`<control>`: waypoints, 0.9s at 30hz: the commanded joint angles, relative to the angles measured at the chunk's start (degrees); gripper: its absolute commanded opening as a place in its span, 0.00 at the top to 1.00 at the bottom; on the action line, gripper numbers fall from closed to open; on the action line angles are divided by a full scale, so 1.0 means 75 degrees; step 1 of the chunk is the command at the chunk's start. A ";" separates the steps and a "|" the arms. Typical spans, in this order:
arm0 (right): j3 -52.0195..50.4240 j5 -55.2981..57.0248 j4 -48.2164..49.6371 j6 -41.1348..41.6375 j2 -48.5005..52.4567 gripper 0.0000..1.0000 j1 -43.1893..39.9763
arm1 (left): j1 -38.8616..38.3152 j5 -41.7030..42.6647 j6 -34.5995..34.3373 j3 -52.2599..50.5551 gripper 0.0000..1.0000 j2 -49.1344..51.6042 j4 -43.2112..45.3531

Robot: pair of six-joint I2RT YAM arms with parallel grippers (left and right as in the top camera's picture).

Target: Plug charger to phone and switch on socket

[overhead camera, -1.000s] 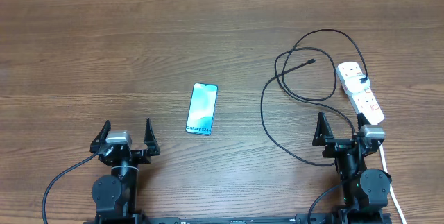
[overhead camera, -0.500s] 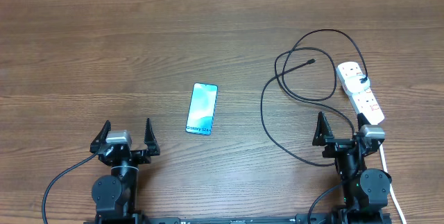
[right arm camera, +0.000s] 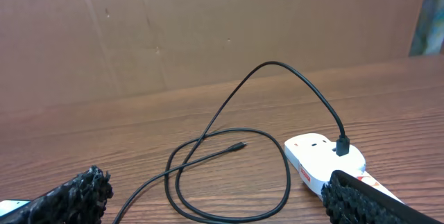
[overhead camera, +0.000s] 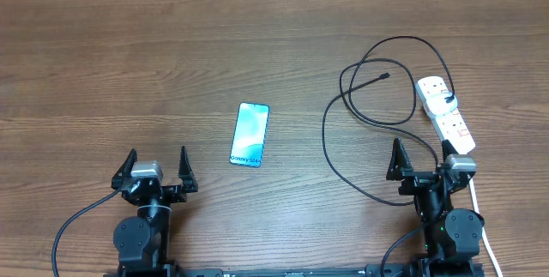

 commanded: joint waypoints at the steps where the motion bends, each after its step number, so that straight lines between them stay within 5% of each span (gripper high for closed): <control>1: -0.0003 0.0047 0.0055 -0.0032 -0.0090 0.00 -0.0026 | -0.0035 0.0026 0.0146 -0.0038 0.00 -0.0082 0.0003; 27: -0.0003 0.0047 0.0055 -0.0029 -0.0090 0.00 -0.0026 | -0.0032 -0.0245 0.0137 -0.0038 0.00 -0.0082 0.0323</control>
